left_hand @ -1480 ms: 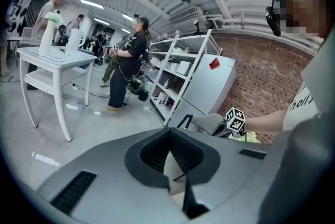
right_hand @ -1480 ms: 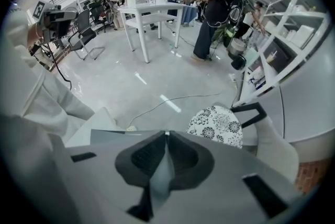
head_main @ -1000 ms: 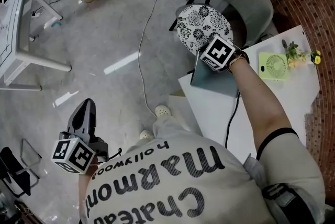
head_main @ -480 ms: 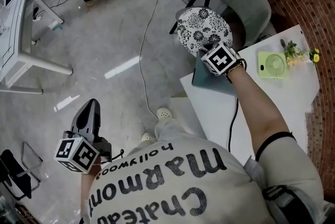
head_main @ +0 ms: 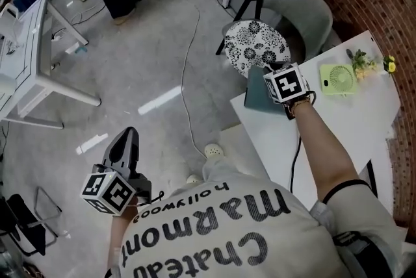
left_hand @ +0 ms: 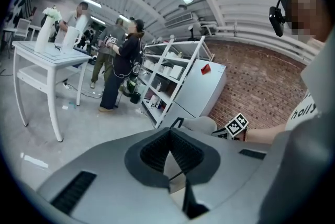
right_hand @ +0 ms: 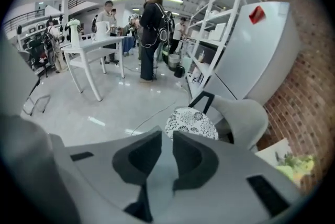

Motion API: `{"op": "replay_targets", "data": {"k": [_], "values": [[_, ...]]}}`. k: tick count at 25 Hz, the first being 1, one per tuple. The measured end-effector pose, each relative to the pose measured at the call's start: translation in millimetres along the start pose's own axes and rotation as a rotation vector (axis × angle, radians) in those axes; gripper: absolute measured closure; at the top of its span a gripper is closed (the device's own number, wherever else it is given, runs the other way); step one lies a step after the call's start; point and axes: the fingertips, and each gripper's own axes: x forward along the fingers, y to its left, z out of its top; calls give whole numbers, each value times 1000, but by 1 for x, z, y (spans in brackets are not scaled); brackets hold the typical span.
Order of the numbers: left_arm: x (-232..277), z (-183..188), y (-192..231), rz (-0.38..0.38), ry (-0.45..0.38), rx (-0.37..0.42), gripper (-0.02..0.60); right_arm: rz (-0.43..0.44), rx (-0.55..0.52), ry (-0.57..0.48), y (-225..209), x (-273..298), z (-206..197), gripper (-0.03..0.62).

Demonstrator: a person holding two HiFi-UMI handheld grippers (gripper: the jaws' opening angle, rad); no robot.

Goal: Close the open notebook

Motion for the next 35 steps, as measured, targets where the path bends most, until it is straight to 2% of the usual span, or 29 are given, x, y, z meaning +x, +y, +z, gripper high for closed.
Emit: {"op": "replay_targets", "data": {"k": [3, 6, 11, 14, 18, 21, 24, 27, 31, 35], "values": [[-8, 2, -7, -31, -19, 15, 580, -20, 88, -21, 19, -27, -1, 566], [-18, 7, -15, -58, -40, 29, 580, 3, 149, -75, 53, -49, 5, 577], [-46, 7, -30, -98, -77, -26, 580, 23, 123, -166, 116, -89, 16, 590], [-60, 12, -33, -104, -105, -19, 580, 113, 178, -233, 156, -108, 37, 591], [-87, 16, -36, -109, -135, -36, 580, 303, 367, -286, 204, -140, 49, 591], [-102, 29, -35, -96, -191, -18, 580, 411, 435, -353, 224, -162, 74, 591], [-115, 38, -39, -70, -237, -5, 580, 491, 432, -438, 238, -191, 94, 591], [-125, 47, -38, -9, -279, 6, 580, 555, 378, -562, 245, -224, 118, 591], [-131, 60, -39, 55, -321, 0, 580, 509, 233, -663, 239, -254, 140, 591], [-129, 66, -51, 66, -345, -6, 580, 477, 154, -681, 227, -259, 147, 591]]}}
